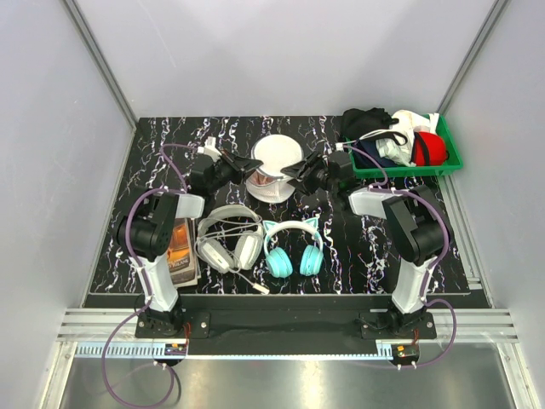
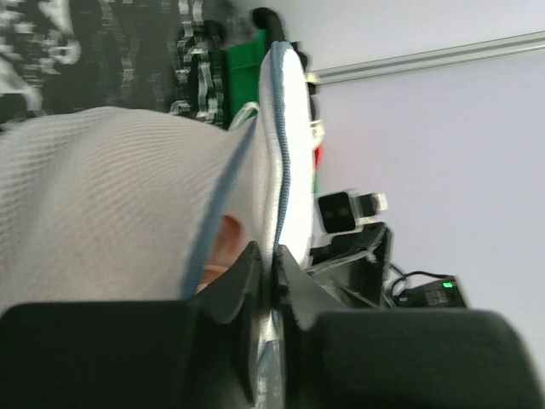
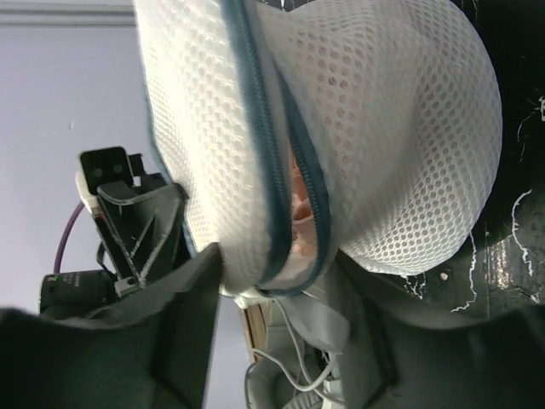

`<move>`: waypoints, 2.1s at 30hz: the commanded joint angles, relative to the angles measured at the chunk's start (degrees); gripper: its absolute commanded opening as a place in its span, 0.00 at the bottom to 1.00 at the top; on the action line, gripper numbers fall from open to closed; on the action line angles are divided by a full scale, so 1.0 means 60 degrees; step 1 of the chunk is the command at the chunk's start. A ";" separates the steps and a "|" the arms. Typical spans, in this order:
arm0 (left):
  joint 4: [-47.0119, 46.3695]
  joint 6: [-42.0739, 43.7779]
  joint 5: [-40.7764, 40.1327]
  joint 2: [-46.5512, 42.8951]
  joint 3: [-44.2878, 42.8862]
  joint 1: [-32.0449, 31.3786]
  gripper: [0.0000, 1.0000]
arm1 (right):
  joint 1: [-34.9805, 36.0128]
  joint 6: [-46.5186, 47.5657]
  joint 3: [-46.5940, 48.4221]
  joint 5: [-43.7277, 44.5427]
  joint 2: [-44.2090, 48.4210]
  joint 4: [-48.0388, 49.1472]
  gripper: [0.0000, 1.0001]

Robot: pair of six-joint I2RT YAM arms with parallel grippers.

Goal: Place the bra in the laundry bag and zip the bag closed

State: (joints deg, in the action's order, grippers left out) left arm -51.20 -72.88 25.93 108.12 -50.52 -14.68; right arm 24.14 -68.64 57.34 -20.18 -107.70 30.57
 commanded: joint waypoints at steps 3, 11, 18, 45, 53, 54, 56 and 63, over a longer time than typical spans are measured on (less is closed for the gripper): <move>0.2655 0.2519 -0.0132 -0.1215 -0.0529 0.0146 0.28 | 0.0107 -0.0381 0.0609 -0.0078 -0.0009 0.0004 0.46; 0.6977 0.7408 -0.2957 -0.3441 -0.1190 -0.0526 0.50 | 0.0151 -0.0936 0.1238 0.0258 0.0284 -0.1709 0.25; 0.7406 0.8808 -0.3842 -0.4851 -0.0253 -0.2430 0.57 | 0.0166 -0.1318 0.1620 0.0346 0.0445 -0.2779 0.20; 0.8504 0.7796 -0.4175 -0.2082 -0.2609 -0.3369 0.40 | 0.0708 -0.1099 0.2293 0.1211 0.0650 -0.4054 0.20; 0.8504 0.7943 -0.4293 -0.1979 -0.2829 -0.3296 0.26 | 0.0781 -0.0733 0.2206 0.1328 0.0738 -0.4201 0.15; 0.8736 0.7957 -0.4293 -0.1950 -0.2917 -0.3267 0.21 | 0.0810 -0.0733 0.2162 0.1343 0.0738 -0.4201 0.15; 0.8913 0.7885 -0.4293 -0.1906 -0.2961 -0.3121 0.09 | 0.0825 -0.0601 0.2133 0.1401 0.0782 -0.4245 0.12; 0.9528 0.8044 -0.4673 -0.2227 -0.2509 -0.2286 0.00 | 0.0810 0.0304 0.1942 0.1752 0.0987 -0.4406 0.00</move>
State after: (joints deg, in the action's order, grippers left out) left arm 4.58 -26.17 2.33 96.27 -65.89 -32.56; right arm 28.53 -72.29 68.97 -11.75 -105.60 5.67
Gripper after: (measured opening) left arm 0.013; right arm 0.164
